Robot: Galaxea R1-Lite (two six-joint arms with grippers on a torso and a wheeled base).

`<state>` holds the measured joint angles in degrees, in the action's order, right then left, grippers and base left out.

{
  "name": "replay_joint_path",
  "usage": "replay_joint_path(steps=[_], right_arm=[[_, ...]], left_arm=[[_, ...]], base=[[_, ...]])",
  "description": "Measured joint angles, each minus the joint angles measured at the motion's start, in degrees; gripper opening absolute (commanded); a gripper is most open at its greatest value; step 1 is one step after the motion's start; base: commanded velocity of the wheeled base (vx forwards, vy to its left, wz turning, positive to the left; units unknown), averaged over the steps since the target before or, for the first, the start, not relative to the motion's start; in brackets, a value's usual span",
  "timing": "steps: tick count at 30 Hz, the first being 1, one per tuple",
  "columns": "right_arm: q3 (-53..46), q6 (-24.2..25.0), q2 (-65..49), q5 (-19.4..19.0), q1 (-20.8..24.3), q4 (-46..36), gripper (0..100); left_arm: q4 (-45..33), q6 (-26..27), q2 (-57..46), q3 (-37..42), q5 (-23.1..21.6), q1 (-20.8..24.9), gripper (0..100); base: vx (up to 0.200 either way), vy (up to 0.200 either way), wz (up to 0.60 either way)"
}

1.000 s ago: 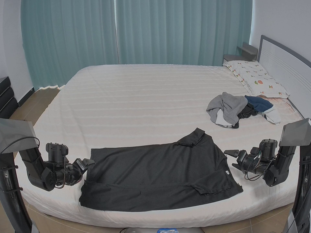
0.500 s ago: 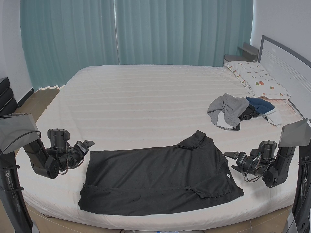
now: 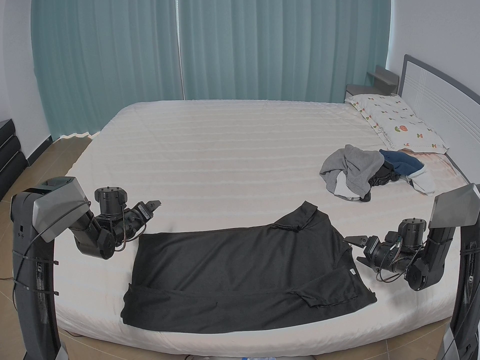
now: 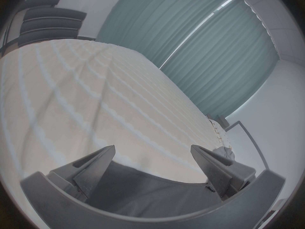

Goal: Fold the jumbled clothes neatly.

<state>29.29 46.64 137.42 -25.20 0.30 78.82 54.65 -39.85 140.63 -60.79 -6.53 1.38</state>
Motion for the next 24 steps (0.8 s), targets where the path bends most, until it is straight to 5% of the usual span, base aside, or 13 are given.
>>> replay_joint_path(steps=[24], right_arm=[[-0.38, -2.11, 0.65, -0.01, 0.11, 0.09, 100]], left_arm=[[0.99, 1.67, 5.34, 1.71, 0.11, -0.94, 100]], base=[[0.000, 0.000, 0.00]])
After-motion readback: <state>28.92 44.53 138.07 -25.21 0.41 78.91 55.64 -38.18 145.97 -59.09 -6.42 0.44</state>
